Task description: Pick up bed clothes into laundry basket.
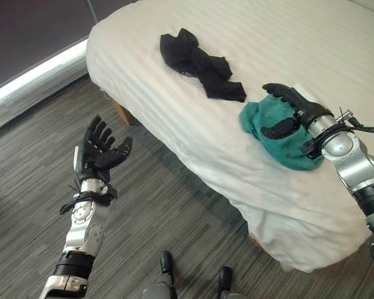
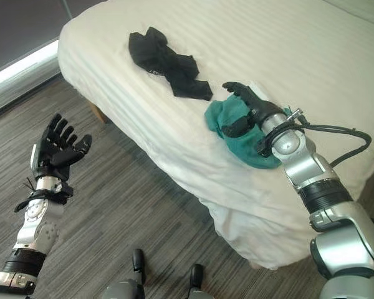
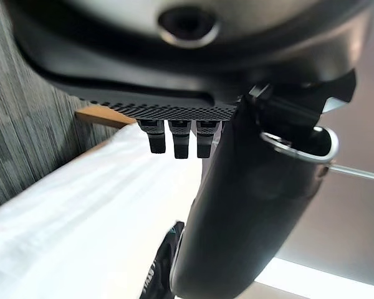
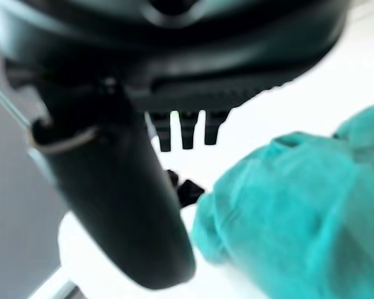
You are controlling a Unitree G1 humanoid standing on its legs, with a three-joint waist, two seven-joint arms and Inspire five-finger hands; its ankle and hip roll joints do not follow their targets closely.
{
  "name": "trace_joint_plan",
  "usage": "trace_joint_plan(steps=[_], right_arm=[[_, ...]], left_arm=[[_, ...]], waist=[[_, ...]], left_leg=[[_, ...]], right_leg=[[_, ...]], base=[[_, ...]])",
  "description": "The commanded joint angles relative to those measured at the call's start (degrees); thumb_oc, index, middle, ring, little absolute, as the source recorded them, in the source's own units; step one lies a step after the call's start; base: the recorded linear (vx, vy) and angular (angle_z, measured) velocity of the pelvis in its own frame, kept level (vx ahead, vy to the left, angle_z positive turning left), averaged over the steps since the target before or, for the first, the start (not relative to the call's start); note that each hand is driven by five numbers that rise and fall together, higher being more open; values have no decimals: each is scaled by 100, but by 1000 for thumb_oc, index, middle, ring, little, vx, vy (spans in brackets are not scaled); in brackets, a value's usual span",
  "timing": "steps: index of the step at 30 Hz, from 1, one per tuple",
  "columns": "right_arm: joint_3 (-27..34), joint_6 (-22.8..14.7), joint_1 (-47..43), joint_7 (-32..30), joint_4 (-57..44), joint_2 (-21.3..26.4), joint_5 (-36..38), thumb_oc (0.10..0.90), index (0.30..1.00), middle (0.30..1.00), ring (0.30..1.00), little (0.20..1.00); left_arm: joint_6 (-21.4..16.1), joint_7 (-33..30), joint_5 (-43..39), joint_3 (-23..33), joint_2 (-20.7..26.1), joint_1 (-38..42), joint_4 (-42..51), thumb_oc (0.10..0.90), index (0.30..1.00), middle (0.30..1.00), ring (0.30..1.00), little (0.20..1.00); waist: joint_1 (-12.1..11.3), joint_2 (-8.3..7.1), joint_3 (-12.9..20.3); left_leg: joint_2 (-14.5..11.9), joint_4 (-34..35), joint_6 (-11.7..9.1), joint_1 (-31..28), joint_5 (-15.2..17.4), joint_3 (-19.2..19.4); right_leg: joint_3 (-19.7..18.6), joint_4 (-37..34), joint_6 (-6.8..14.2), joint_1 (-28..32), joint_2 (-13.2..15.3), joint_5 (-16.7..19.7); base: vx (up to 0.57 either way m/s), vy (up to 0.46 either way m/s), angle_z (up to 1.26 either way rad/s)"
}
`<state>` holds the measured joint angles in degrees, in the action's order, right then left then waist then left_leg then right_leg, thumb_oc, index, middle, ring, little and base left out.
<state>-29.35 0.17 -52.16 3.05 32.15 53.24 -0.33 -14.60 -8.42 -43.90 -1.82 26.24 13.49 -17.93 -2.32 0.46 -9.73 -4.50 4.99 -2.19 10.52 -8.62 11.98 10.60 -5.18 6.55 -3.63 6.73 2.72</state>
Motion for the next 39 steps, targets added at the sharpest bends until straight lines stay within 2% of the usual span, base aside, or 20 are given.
trace_joint_plan(steps=[1, 5, 11, 18, 21, 23, 25, 26, 27, 28, 29, 30, 32, 35, 38, 39], right_arm=[[-207, -67, -1185, -532, 328, 82, -663, 800, 900, 900, 900, 900], [-648, -14, -1870, -617, 1267, 116, -1070, 800, 900, 900, 900, 900], [-916, -6, -2261, -649, 1797, 89, -1129, 800, 900, 900, 900, 900], [-796, -30, -1811, -506, 1740, -68, -1090, 800, 900, 900, 900, 900], [-525, -24, -1147, -450, 1685, -391, -1021, 800, 900, 900, 900, 900], [-482, -16, -1041, -444, 1738, -481, -1015, 800, 900, 900, 900, 900], [-441, 12, -695, -454, 2280, -897, -1022, 800, 900, 900, 900, 900], [-444, 7, -699, -456, 2288, -901, -1021, 800, 900, 900, 900, 900], [-452, 35, -664, -456, 2559, -1001, -1101, 800, 900, 900, 900, 900], [-459, 30, -671, -458, 2569, -1007, -1102, 800, 900, 900, 900, 900], [-503, 41, -697, -448, 2816, -1015, -1208, 800, 900, 900, 900, 900], [-511, 37, -704, -450, 2824, -1020, -1208, 800, 900, 900, 900, 900], [-541, 45, -786, -463, 3067, -901, -1347, 800, 900, 900, 900, 900], [-442, 57, -847, -516, 3177, -778, -1317, 800, 900, 900, 900, 900], [-460, 58, -832, -499, 3087, -740, -1358, 800, 900, 900, 900, 900], [-473, 62, -813, -449, 3037, -731, -1376, 469, 404, 404, 404, 404]], left_arm=[[-437, 192, 55, 114, 346, 571, 400, 800, 900, 900, 900, 900], [-437, 313, 50, 96, 399, 508, 427, 800, 900, 900, 900, 900], [-437, 431, 74, 33, 442, 470, 422, 800, 900, 900, 900, 900], [-454, 452, 56, -19, 343, 505, 351, 800, 900, 900, 900, 900], [-457, 418, 67, -67, 260, 588, 324, 800, 900, 900, 900, 900], [-460, 408, 56, -89, 246, 617, 309, 800, 900, 900, 900, 900], [-499, 364, -7, -143, 274, 757, 339, 800, 900, 900, 900, 900], [-498, 365, -8, -141, 276, 755, 341, 800, 900, 900, 900, 900], [-507, 380, -89, -80, 274, 678, 476, 800, 900, 900, 900, 900], [-505, 380, -89, -75, 274, 671, 481, 800, 900, 900, 900, 900], [-524, 390, -116, 36, 324, 537, 630, 800, 900, 900, 900, 900], [-522, 389, -116, 42, 322, 530, 636, 800, 900, 900, 900, 900], [-547, 405, -56, 308, 458, 225, 810, 800, 900, 900, 900, 900], [-585, 372, -45, 586, 393, -92, 801, 800, 900, 900, 900, 900], [-590, 336, -58, 634, 294, -166, 762, 800, 900, 900, 900, 900], [-592, 312, -40, 641, 253, -172, 750, 800, 900, 900, 900, 900]], waist=[[68, -322, 317], [20, -273, 263], [29, -210, 206], [89, -132, 120], [113, -42, 37], [102, -31, 22], [40, 113, -93], [42, 113, -90], [-23, 204, -134], [-20, 205, -128], [-83, 297, -160], [-80, 298, -152], [-174, 425, -193], [-229, 494, -174], [-209, 496, -161], [-195, 489, -160]], left_leg=[[-20, 1, -482, -742, 705, 239], [16, 1, -493, -631, 653, 185], [38, 1, -510, -540, 601, 188], [67, 1, -487, -505, 594, 190], [69, 1, -480, -477, 577, 205], [73, 1, -476, -471, 574, 206], [102, 1, -476, -389, 528, 170], [102, 1, -476, -386, 528, 169], [122, 1, -478, -331, 499, 151], [121, 1, -479, -326, 498, 151], [141, 1, -487, -259, 468, 133], [141, 1, -488, -252, 467, 134], [160, 1, -520, -130, 405, 109], [144, 1, -551, -46, 364, 111], [128, 1, -556, -50, 366, 118], [115, 1, -557, -60, 367, 123]], right_leg=[[-164, 18, 261, 69, 49, -9], [-160, 18, 271, -4, 92, 29], [-163, 18, 277, -80, 130, 66], [-199, 18, 274, -125, 144, 92], [-220, 18, 269, -161, 156, 92], [-224, 18, 266, -167, 155, 93], [-239, 18, 251, -240, 167, 94], [-238, 18, 251, -243, 167, 94], [-241, 18, 247, -294, 185, 95], [-242, 18, 247, -299, 185, 96], [-239, 18, 247, -362, 203, 95], [-240, 18, 246, -371, 203, 96], [-244, 18, 252, -494, 226, 90], [-250, 18, 249, -570, 213, 75], [-253, 18, 236, -566, 197, 66], [-252, 18, 228, -552, 191, 58]], base=[[0, 0, 0], [0, 0, 0], [6, 3, -1], [9, 2, -3], [0, 0, 0], [-1, -8, -2], [-6, -43, -5], [-9, -49, -4], [0, 0, 0], [-12, -36, -3], [0, 0, 0], [-14, -31, -4], [-17, -38, -3], [5, -38, -2], [7, -16, 0], [0, 0, 0]])
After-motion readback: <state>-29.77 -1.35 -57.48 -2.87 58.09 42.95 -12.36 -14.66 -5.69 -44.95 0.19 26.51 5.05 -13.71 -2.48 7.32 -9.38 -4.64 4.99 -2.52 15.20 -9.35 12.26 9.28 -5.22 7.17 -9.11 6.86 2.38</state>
